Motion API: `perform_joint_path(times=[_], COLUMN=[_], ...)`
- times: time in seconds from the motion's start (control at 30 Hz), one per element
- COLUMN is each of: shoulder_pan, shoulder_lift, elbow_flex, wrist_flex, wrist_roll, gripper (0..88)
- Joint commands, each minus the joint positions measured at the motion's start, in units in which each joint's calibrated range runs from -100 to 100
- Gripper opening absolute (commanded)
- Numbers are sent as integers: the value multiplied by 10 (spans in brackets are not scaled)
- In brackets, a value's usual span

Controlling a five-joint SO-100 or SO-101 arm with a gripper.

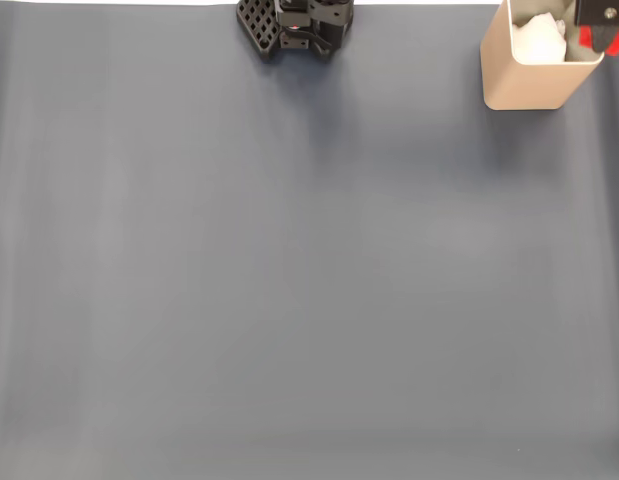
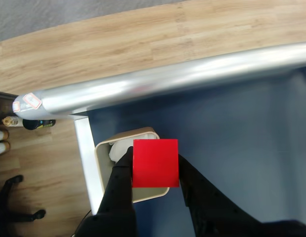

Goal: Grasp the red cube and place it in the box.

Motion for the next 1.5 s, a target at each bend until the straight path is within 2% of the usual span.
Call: perform_joint_path(times=[0.0, 0.77, 1.47], shoulder_pan=[-23, -72, -40], shoulder_lift=[-44, -172, -260], elbow_flex=[14, 190, 307], wrist_flex=[3, -86, -152], wrist_roll=[-1, -26, -12], gripper=[0, 0, 0])
